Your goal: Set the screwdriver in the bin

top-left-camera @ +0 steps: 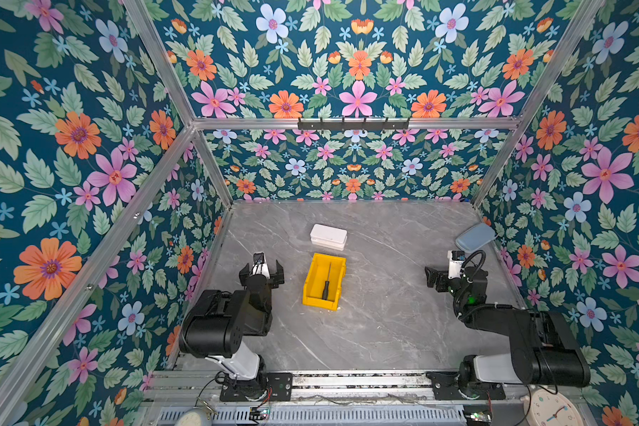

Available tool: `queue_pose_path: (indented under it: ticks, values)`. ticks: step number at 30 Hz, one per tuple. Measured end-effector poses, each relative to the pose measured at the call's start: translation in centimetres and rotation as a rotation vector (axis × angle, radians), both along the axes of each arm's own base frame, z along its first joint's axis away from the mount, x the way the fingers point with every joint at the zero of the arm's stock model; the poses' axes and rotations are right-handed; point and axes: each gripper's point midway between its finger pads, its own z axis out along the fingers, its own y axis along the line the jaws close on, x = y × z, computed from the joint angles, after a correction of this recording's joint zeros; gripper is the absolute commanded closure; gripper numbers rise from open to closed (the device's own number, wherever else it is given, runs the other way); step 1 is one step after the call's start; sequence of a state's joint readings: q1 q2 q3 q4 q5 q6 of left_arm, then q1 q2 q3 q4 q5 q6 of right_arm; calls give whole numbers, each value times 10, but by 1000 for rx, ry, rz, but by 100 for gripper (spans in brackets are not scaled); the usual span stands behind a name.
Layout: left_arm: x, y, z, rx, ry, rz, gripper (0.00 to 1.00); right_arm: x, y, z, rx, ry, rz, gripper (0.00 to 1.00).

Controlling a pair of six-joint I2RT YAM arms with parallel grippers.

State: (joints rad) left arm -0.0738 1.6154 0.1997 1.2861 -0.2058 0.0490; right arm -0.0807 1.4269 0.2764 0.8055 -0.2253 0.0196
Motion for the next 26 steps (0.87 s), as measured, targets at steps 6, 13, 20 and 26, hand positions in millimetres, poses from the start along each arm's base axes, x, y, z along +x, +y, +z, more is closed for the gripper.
queue_pose_path:
  ticks: [6,13,20,26]
  values:
    - [20,5,23,-48,-73,12,0,11,-8,14,2,-50,-20,1]
    - [20,9,19,-53,-60,24,0,12,-7,16,3,-56,-18,1]
    - [20,9,19,-55,-60,22,0,12,-7,16,3,-57,-18,1]
    - [21,9,20,-55,-62,23,0,13,-7,17,3,-59,-18,1]
